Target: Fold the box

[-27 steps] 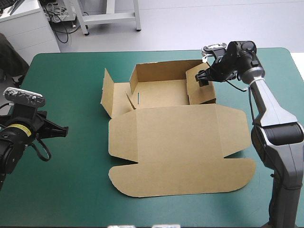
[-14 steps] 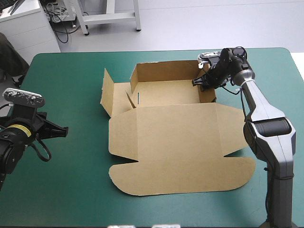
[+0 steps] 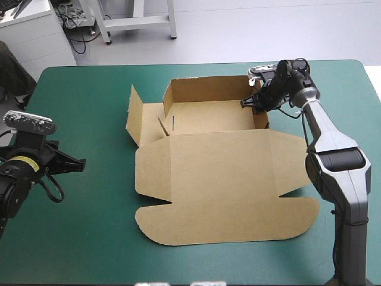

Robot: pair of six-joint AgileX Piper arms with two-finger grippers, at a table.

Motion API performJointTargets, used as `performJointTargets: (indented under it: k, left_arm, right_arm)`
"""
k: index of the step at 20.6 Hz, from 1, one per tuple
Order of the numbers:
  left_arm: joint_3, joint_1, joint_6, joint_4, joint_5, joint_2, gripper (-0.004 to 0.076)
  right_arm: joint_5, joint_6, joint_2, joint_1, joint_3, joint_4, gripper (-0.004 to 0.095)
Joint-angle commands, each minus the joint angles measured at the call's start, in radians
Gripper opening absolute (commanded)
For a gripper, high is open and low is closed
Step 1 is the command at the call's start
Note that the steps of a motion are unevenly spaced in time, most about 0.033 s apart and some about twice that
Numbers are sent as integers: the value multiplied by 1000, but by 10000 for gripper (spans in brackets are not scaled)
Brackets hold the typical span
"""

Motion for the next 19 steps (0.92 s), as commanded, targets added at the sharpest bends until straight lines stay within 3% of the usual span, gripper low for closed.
performJointTargets:
  k: [1,3,5,6,7,8,10,19]
  left_arm:
    - [-27,1,-13,12,-47,-5,-32]
    - [-27,1,-13,12,-42,-5,-32]
    - [-27,1,-13,12,-42,-5,-32]
    - [-27,1,-13,12,-44,-5,-32]
    - [-27,1,-13,12,-44,-5,-32]
    - [-27,1,-13,12,-46,-5,-32]
    - [-27,1,-13,12,-46,-5,-32]
    - [-27,1,-13,12,-29,-5,-32]
  right_arm:
    - [-8,1,-64,-5,-34,-8,-21]
    - [15,1,-66,-5,-34,-14,39]
    - [48,-12,-81,-5,-34,-20,230]
    - [64,-22,-100,-5,-36,-26,416]
    - [66,-22,-111,-5,-36,-29,532]
    - [66,-22,-133,-5,-41,-37,732]
    - [80,-20,-155,-5,-70,-43,856]
    - [63,-3,-129,-5,-83,-39,848]
